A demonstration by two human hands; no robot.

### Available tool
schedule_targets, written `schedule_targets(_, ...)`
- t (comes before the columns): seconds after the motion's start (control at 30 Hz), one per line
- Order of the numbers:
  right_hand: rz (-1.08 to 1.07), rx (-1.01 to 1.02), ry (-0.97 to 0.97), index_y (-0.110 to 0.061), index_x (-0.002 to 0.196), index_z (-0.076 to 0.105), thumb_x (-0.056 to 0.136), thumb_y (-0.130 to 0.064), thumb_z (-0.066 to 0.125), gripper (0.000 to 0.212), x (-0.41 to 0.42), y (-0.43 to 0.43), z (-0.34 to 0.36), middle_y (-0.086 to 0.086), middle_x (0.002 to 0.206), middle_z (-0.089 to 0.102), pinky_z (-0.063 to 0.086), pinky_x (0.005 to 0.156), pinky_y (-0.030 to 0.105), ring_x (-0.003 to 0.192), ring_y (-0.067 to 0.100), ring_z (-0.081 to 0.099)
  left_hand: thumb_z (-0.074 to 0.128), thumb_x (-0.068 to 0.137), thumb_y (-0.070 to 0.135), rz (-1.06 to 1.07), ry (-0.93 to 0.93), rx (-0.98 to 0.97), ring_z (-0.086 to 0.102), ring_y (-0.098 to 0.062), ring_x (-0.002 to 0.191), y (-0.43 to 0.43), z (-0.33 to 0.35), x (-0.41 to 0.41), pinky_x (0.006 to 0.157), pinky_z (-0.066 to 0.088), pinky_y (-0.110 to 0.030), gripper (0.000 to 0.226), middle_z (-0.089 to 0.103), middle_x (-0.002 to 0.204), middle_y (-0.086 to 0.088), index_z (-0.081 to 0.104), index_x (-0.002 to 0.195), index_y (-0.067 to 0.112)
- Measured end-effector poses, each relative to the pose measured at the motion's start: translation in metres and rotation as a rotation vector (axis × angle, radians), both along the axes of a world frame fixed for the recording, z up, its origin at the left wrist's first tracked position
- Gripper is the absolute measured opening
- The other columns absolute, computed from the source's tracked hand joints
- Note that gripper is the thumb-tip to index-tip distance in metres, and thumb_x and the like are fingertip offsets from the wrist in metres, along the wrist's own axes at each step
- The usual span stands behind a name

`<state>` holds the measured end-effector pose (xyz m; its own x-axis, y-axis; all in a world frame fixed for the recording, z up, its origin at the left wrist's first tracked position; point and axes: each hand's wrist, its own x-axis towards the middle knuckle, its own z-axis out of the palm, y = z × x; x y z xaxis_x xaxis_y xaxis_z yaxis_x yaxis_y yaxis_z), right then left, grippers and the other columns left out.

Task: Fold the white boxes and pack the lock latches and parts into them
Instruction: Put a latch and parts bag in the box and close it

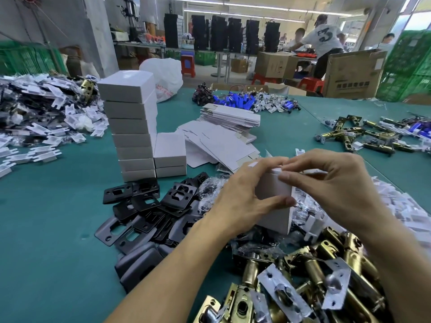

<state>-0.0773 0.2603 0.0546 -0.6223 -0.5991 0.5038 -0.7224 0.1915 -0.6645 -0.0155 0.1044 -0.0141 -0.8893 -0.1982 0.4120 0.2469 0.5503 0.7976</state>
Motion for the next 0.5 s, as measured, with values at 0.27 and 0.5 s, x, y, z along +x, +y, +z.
schedule_targets(0.27,0.063,0.125,-0.077,-0.039,0.093,0.076,0.073,-0.028,0.078,0.023,-0.010,0.009,-0.003,-0.010,0.094,0.074,0.061,0.079,0.036,0.085,0.011,0.071,0.076,0.088,0.036,-0.079,0.000,0.182,0.056,-0.013,0.124,-0.006,0.002,-0.003,0.101,0.052,-0.045,0.048,0.062,0.133,0.007,0.060,0.133,0.038)
schedule_targets(0.5,0.089,0.100,-0.266,-0.034,0.092,0.073,0.083,-0.016,0.073,0.020,-0.015,0.010,-0.010,0.004,0.101,0.074,0.061,0.075,0.045,0.078,0.024,0.074,0.072,0.090,0.007,-0.062,0.025,0.461,0.071,-0.033,0.099,-0.013,0.007,-0.003,0.084,0.061,-0.043,0.024,0.076,0.102,-0.001,0.075,0.095,0.030)
